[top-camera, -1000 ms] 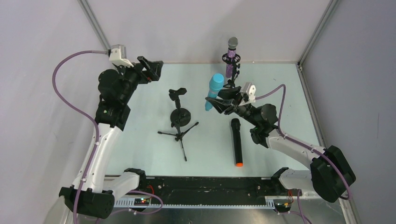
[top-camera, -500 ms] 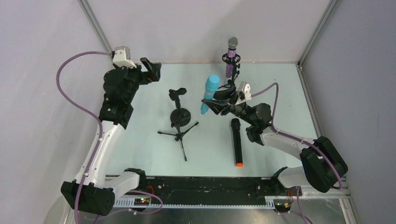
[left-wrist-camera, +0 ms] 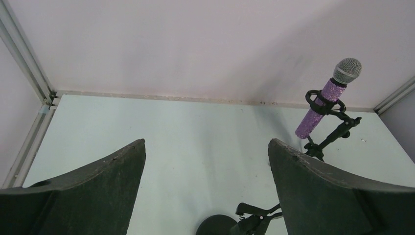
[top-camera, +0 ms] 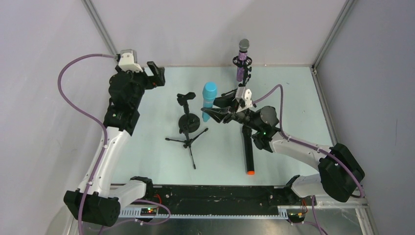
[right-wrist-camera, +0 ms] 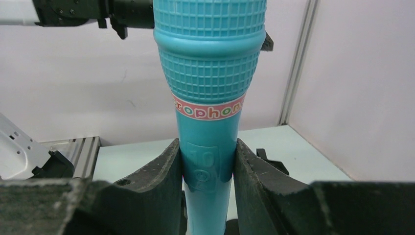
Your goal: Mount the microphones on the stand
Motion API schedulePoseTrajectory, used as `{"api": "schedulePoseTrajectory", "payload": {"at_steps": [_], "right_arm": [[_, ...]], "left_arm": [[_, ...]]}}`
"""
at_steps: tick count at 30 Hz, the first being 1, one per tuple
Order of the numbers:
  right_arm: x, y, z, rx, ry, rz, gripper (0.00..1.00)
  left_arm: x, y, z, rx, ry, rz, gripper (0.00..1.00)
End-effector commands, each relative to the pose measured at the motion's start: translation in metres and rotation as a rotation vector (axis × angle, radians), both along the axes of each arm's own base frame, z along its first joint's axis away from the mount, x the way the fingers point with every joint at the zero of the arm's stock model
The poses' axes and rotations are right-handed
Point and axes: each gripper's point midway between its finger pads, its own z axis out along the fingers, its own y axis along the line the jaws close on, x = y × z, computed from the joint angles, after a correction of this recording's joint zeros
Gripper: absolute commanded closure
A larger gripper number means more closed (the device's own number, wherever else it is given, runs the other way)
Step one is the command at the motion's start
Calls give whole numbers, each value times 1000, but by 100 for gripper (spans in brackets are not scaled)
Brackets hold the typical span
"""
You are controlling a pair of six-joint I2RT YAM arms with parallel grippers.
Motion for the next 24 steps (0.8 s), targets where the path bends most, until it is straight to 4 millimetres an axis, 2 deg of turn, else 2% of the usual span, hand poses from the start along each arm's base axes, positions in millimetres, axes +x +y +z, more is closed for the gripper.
{"api": "schedulePoseTrajectory", "payload": {"at_steps": [1, 9, 19, 24], "right_arm": [[-5, 0, 43, 63, -98, -24, 100], [-12, 10, 65, 85, -117, 5, 100], [4, 25, 58, 69, -65, -7, 100], [11, 31, 47, 45, -44, -14, 100]], "left_arm": [[-10, 6, 27, 23, -71, 17, 2], [-12, 6, 30, 23, -78, 19, 2], [-14, 10, 31, 31, -83, 33, 2], [-15, 11, 32, 36, -85, 37, 2]]}}
